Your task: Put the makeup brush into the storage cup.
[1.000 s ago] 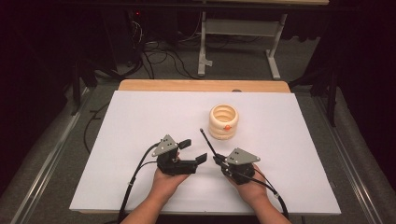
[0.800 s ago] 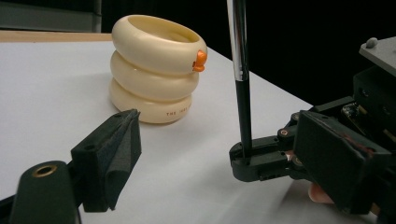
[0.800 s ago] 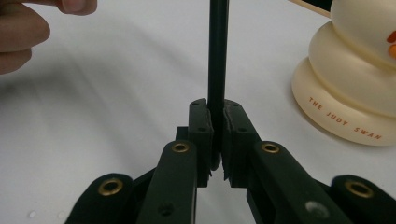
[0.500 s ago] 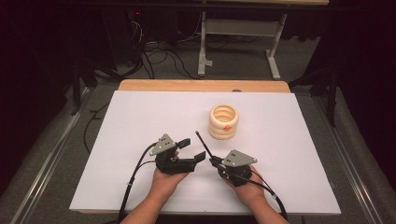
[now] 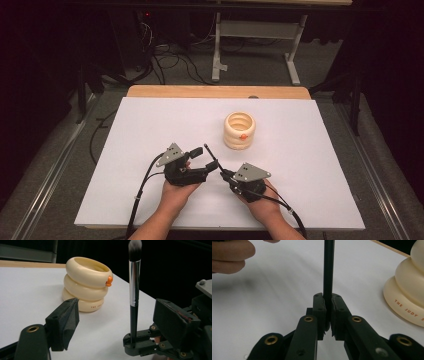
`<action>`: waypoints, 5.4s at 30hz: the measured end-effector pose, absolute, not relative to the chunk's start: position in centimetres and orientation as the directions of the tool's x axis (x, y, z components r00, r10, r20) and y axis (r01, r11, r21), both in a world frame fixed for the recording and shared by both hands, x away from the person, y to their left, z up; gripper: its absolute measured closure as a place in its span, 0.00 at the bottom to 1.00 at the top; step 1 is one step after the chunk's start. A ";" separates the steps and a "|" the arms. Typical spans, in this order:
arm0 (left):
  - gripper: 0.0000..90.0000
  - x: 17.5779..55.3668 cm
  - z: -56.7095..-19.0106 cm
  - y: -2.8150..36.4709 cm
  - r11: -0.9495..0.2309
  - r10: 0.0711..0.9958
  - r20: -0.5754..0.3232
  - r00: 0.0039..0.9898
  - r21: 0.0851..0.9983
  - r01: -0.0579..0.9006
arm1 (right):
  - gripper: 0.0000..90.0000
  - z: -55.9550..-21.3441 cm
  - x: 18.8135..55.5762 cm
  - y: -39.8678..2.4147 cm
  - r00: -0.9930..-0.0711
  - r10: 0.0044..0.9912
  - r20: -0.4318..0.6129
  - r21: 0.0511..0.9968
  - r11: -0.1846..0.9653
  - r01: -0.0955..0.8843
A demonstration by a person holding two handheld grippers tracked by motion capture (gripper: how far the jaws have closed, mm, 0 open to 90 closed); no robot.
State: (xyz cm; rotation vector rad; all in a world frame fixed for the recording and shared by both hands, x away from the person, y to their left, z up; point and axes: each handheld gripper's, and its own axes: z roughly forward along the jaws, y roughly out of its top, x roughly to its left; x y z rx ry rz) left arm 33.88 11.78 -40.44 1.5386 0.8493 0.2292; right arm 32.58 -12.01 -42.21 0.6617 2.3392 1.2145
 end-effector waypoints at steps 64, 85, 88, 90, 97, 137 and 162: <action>0.92 33.8 -40.6 12.1 0.129 0.534 -0.375 0.757 0.922 0.365 | 0.96 -42.6 32.9 -11.7 -0.801 0.580 -0.148 0.827 0.517 0.221; 0.93 33.6 -40.6 12.2 0.130 0.517 -0.368 0.773 0.926 0.354 | 0.90 -42.7 33.0 -11.8 -0.802 0.581 -0.135 0.828 0.511 0.230; 0.93 33.6 -40.5 12.2 0.129 0.521 -0.364 0.772 0.928 0.351 | 0.87 -42.7 33.1 -11.8 -0.801 0.586 -0.128 0.831 0.504 0.236; 0.93 33.6 -40.5 12.2 0.129 0.522 -0.363 0.772 0.928 0.349 | 0.86 -42.6 33.0 -11.9 -0.801 0.586 -0.126 0.827 0.508 0.241; 0.93 33.5 -40.4 12.1 0.111 0.532 -0.343 0.774 0.935 0.338 | 0.74 -42.5 33.1 -11.9 -0.800 0.592 -0.099 0.833 0.489 0.259; 0.93 32.4 -39.9 9.8 -0.080 0.582 -0.186 0.792 0.956 0.283 | 0.60 -41.0 32.2 -12.2 -0.802 0.593 -0.066 0.914 0.359 0.190; 0.93 32.2 -39.9 9.6 -0.071 0.569 -0.188 0.801 0.958 0.276 | 0.87 -40.8 31.9 -12.3 -0.805 0.587 -0.081 0.919 0.357 0.167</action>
